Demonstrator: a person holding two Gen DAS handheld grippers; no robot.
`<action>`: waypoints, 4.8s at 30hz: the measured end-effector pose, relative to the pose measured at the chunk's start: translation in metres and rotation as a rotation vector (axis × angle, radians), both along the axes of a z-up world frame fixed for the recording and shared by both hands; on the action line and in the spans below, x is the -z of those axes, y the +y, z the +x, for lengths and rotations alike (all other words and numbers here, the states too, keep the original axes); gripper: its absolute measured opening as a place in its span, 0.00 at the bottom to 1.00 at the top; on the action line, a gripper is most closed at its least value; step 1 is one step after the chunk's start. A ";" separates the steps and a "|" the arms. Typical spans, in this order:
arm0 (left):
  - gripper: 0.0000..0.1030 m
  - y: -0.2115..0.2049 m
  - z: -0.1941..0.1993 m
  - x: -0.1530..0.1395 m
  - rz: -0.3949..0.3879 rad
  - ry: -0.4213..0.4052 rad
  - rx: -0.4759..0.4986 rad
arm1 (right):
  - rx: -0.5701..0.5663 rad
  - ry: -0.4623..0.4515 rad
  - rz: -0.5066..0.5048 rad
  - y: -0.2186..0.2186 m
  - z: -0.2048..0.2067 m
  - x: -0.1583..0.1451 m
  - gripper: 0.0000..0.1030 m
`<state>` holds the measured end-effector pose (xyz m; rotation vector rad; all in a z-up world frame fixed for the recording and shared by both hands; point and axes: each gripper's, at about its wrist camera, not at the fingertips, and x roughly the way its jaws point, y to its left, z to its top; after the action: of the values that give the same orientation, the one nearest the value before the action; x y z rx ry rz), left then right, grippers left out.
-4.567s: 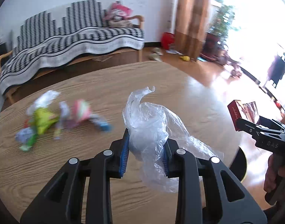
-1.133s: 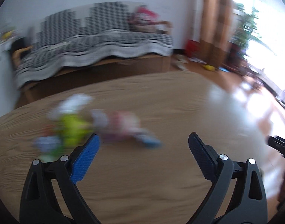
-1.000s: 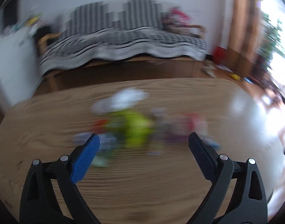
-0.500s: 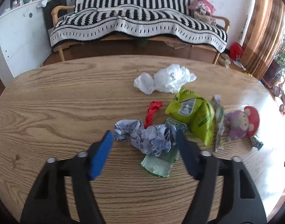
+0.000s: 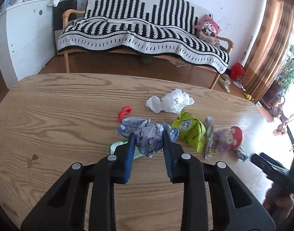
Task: Collect trash
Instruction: 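Grasp the crumpled foil paper with the left tool while the right tool grasps the striped ball, then carry both items to the bin and open both tools to drop them, then move both open tools back over the table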
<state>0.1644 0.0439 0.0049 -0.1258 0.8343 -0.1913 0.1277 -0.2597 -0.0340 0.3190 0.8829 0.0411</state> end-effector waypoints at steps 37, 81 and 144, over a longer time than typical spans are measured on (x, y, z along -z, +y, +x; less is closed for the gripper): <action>0.27 -0.195 -0.091 -0.017 0.028 -0.042 0.313 | 0.167 -0.111 -0.090 -0.122 -0.146 -0.063 0.32; 0.27 -0.523 -0.280 0.049 0.007 -0.013 0.949 | 0.700 0.298 0.056 -0.410 -0.385 0.084 0.43; 0.89 -0.119 -0.042 -0.002 0.117 -0.122 0.201 | 0.113 0.046 -0.012 -0.106 -0.097 -0.016 0.82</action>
<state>0.1219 -0.0747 0.0069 0.0797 0.7343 -0.3349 0.0312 -0.3656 -0.0182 0.3597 0.9085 -0.0764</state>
